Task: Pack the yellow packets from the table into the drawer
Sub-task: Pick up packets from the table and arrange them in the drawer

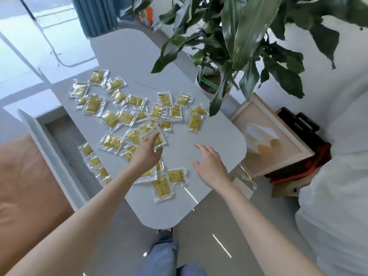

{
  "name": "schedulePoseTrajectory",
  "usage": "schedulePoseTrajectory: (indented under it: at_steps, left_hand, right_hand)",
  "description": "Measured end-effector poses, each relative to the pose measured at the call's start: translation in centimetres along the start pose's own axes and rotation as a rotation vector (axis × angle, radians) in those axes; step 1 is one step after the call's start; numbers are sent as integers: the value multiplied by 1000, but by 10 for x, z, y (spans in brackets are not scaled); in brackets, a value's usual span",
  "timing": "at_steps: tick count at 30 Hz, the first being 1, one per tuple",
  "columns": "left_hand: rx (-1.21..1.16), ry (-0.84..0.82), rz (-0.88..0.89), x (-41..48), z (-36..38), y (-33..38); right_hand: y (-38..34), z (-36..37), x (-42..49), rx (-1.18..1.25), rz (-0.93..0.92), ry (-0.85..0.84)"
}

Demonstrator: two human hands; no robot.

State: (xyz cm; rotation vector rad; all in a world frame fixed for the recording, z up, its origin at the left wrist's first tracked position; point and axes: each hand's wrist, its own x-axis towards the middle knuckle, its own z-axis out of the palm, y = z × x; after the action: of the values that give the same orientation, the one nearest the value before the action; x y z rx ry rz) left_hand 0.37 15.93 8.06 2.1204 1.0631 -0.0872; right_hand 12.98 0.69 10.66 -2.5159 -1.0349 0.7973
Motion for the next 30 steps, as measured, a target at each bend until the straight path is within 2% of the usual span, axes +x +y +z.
schedulePoseTrajectory:
  at_steps: [9, 15, 19, 30]
  left_hand:
    - [15, 26, -107, 82, 25, -31]
    - [21, 26, -146, 156, 68, -56]
    - [139, 11, -170, 208, 96, -62]
    - [237, 130, -137, 346, 151, -89]
  right_hand:
    - [13, 30, 142, -35, -53, -83]
    - [38, 75, 250, -81, -6, -132]
    - [59, 106, 317, -147, 23, -138]
    - [107, 151, 458, -292, 11, 29]
